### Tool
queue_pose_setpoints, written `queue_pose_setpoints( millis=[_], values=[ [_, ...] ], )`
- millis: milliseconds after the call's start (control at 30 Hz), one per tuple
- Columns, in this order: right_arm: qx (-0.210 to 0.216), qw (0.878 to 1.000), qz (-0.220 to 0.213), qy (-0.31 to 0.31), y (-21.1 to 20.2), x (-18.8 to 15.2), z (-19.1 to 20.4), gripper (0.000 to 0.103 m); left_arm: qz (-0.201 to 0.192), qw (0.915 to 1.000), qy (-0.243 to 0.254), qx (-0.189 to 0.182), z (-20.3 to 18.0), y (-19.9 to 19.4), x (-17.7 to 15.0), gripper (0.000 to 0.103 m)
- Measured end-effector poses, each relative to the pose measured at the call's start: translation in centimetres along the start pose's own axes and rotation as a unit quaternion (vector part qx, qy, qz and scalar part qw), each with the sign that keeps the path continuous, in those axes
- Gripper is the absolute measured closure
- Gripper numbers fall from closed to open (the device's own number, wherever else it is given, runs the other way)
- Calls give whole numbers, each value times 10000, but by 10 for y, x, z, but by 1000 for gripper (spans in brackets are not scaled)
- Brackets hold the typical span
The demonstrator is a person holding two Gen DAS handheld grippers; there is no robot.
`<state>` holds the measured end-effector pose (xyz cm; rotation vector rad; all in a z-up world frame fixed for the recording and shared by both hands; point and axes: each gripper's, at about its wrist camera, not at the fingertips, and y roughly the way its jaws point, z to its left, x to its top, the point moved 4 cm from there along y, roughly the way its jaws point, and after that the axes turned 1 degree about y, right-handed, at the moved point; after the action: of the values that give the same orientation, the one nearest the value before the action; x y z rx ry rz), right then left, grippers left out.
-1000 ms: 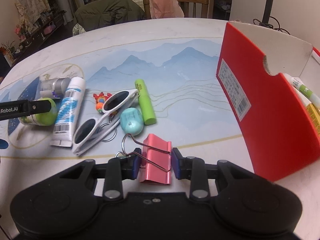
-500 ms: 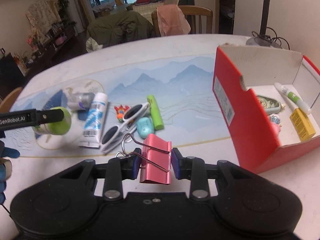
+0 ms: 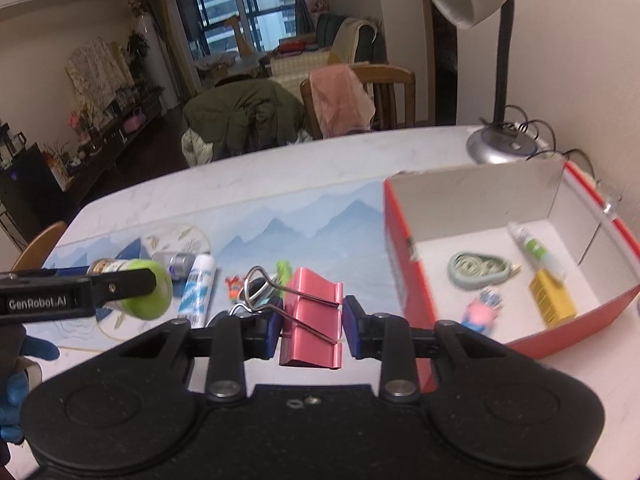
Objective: Organize rigid objects
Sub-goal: 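Carry the jar and binder clip into the shoebox and release both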
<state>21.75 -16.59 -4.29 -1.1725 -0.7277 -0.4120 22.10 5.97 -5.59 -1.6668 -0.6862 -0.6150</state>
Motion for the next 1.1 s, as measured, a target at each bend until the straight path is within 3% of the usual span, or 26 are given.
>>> queue_pose_setpoints(
  millis=[533, 1100],
  values=[
    [-194, 9992, -261, 227, -16, 24, -94, 72, 7, 9994, 267, -202, -99, 27, 20, 21],
    [-633, 9972, -9, 386, 19, 29, -196, 72, 293, 9963, 772, -230, -198, 120, 51, 21]
  ],
)
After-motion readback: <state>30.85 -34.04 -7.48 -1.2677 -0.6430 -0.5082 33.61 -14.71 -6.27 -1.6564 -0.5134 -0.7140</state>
